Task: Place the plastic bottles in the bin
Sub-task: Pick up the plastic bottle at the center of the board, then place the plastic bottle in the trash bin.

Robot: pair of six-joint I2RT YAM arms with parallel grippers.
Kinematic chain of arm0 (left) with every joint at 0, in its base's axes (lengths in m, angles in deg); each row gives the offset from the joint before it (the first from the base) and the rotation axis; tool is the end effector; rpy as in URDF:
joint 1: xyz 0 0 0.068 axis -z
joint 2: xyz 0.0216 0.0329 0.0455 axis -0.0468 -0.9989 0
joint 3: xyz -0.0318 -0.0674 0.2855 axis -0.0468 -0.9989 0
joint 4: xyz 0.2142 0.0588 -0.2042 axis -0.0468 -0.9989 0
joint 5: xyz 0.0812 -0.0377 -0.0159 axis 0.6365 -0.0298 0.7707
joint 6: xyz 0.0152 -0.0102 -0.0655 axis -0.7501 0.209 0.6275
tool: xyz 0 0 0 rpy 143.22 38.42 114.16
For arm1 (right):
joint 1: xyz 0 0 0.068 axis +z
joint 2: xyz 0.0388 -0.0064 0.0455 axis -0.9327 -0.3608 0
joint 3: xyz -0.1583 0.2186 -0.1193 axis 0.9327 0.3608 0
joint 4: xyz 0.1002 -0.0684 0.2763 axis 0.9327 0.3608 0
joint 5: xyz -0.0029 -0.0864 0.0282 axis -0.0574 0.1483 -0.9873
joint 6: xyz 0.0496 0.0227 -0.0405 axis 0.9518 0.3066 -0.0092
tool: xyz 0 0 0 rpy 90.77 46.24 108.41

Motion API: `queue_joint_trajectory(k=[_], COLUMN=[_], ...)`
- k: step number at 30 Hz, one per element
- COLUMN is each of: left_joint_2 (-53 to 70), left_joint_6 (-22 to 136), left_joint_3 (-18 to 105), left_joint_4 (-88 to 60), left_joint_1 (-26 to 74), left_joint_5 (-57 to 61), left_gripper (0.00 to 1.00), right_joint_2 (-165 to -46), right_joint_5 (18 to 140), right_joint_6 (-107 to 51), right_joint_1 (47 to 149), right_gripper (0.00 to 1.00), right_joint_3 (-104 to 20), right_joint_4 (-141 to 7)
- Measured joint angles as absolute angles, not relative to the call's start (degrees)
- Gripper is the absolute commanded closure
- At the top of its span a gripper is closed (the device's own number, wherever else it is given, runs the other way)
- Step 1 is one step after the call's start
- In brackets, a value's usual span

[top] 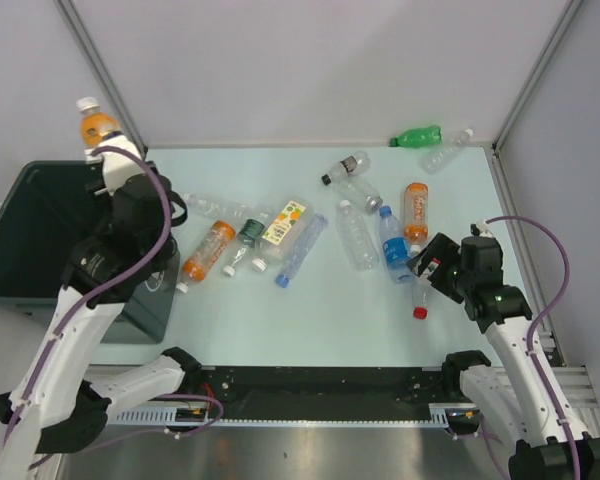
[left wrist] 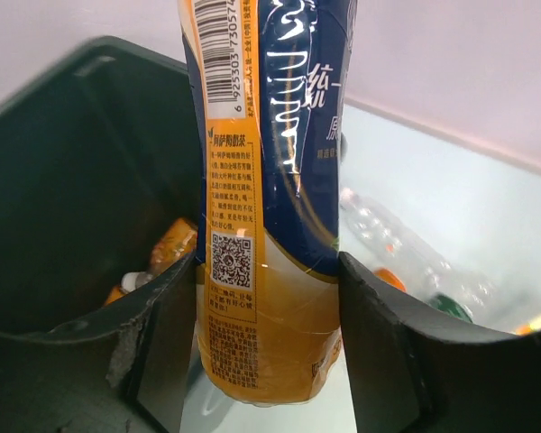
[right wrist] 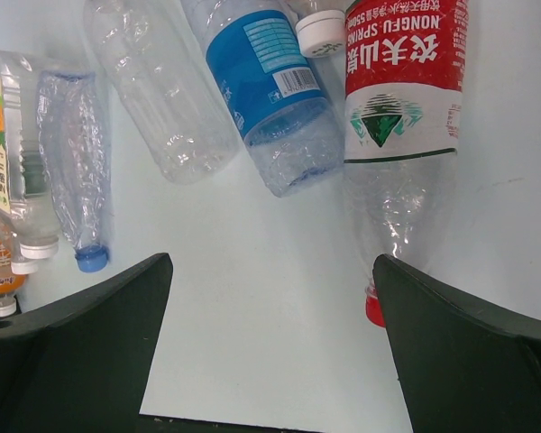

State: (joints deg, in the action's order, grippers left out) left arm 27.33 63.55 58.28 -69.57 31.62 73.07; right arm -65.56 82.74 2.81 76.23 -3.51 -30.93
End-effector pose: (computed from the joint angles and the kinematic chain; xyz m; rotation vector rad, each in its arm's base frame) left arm 0.1710 -0.0578 0.5096 -0.4260 1.7202 0.4268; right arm 0.1902 0.0284 0.2599 0.5657 2.2494 0.4831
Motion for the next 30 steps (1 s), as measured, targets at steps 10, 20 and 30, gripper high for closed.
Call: queue_joint_trajectory(k=[10,20,30], left_joint_2=[31.24,29.58,29.8], left_joint_6=[55.5,57.38,58.3], left_joint_3=[60.09,57.06,56.6], left_joint_4=[-61.44,-62.73,-64.33], left_joint_1=[23.82,11.97,10.88], left_joint_5=[78.97,79.43,69.2], left_gripper=[0.29,0.0,0.0], right_joint_2=[-66.08,-66.28,-66.28], right_joint_5=[82.66,81.41,81.37], right_joint_6=[2.88,2.92,3.08], right_joint_1=[76.23,76.12,76.12], right_gripper=[0.0,0.0,0.0], right_joint_3=[-3.51,-3.51,-3.51], right_joint_4=[-31.81,-32.27,-32.22])
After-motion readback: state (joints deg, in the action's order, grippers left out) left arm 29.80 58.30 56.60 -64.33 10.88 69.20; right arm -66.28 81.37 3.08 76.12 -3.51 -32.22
